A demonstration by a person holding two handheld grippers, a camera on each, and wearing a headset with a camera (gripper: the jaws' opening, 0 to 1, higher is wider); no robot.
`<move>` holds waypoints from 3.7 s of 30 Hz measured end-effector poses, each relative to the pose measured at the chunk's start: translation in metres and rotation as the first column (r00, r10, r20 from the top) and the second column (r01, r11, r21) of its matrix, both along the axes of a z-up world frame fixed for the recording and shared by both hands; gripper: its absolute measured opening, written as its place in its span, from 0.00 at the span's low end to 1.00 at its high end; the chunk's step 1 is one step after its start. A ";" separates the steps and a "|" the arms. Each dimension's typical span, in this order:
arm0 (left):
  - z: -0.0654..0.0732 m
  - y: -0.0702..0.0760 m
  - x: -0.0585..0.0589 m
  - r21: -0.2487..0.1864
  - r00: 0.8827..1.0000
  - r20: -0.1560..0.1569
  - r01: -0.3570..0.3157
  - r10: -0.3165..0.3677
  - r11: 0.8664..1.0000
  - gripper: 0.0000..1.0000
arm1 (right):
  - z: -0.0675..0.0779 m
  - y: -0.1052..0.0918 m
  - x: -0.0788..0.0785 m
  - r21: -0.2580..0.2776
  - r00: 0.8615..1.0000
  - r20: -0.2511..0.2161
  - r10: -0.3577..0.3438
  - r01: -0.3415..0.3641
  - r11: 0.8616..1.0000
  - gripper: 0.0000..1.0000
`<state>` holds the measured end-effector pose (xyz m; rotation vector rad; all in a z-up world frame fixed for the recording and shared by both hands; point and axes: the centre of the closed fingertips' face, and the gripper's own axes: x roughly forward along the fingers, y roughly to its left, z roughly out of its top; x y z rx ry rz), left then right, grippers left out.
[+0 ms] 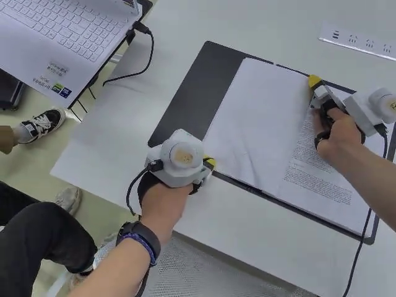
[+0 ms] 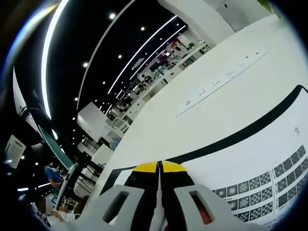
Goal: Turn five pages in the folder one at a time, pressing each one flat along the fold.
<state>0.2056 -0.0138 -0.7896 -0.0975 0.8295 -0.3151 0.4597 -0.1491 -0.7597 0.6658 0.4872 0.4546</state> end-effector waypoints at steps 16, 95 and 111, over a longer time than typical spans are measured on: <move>0.000 0.001 0.000 -0.006 1.000 0.017 -0.008 0.008 1.000 0.00 | 0.005 0.005 -0.040 0.008 0.998 0.014 0.064 -0.064 0.998 0.00; 0.007 -0.005 -0.003 -0.075 1.000 0.030 0.005 -0.002 0.997 0.02 | -0.006 -0.001 -0.252 0.025 0.975 -0.092 0.204 -0.203 0.979 0.01; 0.073 -0.019 -0.001 -0.013 0.978 0.159 0.139 -0.135 0.990 0.21 | 0.043 -0.060 -0.252 -0.215 0.973 0.035 0.229 -0.217 0.952 0.33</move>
